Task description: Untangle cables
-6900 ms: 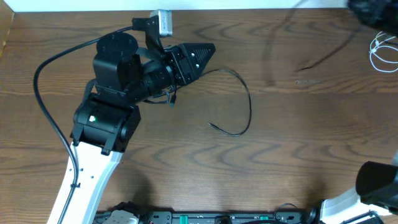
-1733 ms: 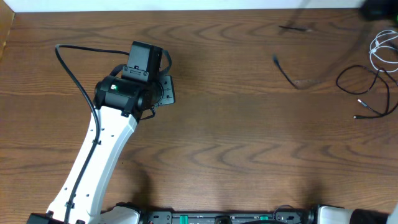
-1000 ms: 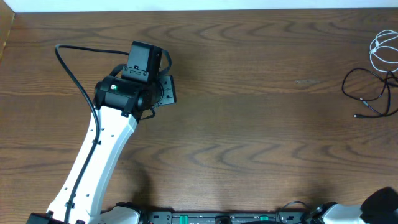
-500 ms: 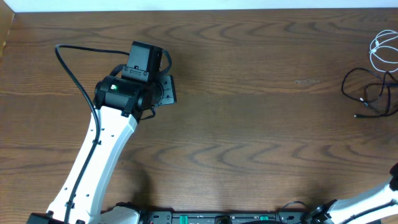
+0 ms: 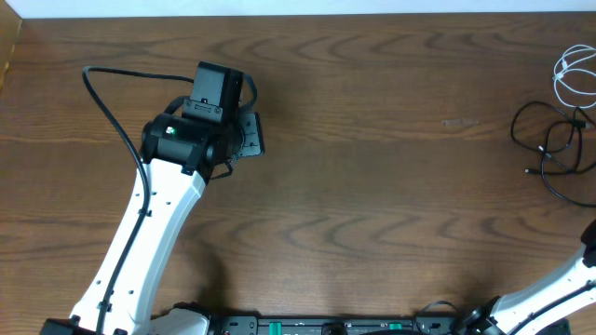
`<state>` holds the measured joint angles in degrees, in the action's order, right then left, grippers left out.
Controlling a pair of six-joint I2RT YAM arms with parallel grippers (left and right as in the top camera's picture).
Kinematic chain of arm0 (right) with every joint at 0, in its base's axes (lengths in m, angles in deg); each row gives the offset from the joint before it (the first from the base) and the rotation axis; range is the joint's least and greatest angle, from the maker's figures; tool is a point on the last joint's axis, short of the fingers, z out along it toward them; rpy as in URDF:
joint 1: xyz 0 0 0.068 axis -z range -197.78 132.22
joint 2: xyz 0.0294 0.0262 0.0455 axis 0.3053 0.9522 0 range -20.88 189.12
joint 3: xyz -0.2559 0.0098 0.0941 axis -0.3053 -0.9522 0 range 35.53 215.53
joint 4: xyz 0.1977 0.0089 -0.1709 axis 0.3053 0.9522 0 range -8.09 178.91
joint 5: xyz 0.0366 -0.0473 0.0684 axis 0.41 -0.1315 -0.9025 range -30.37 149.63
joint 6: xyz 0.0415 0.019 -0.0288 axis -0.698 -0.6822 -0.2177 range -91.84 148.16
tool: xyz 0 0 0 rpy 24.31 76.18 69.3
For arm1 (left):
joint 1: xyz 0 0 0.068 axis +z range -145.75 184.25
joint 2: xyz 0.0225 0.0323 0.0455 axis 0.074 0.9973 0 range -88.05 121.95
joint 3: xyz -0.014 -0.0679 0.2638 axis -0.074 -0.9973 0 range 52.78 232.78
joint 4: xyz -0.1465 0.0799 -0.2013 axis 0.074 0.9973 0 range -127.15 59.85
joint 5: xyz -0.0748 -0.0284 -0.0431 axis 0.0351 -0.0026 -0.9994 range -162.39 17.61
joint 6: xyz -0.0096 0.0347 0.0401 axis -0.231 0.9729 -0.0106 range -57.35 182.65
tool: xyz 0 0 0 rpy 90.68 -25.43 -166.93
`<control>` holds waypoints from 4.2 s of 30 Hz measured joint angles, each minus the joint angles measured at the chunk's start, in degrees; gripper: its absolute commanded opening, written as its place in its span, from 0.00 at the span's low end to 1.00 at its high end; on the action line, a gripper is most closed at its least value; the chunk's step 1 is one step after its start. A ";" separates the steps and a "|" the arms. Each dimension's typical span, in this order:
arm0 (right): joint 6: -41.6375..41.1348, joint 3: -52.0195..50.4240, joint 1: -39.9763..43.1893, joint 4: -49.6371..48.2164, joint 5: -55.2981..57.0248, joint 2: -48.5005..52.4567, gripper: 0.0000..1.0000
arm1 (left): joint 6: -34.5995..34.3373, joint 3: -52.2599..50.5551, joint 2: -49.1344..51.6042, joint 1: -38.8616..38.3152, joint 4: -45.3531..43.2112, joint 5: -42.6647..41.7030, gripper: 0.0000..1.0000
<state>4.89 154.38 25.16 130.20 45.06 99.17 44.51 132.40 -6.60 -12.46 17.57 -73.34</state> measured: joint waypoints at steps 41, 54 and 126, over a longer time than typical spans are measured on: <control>27.17 0.00 -48.70 38.80 -3.78 -49.48 0.99 | 17.99 0.00 0.00 0.00 -8.48 -5.20 0.98; 27.82 -34.73 -45.18 2.08 7.78 -65.53 0.99 | 18.01 0.00 0.00 0.00 -8.44 -5.18 0.98; 17.99 -118.44 -42.42 -44.26 12.92 -119.38 0.99 | 18.64 -18.29 -28.89 6.56 -24.04 -2.36 0.98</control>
<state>22.88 35.93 -17.26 85.94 57.98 -20.21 63.16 114.10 -35.50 -5.91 -6.47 -75.70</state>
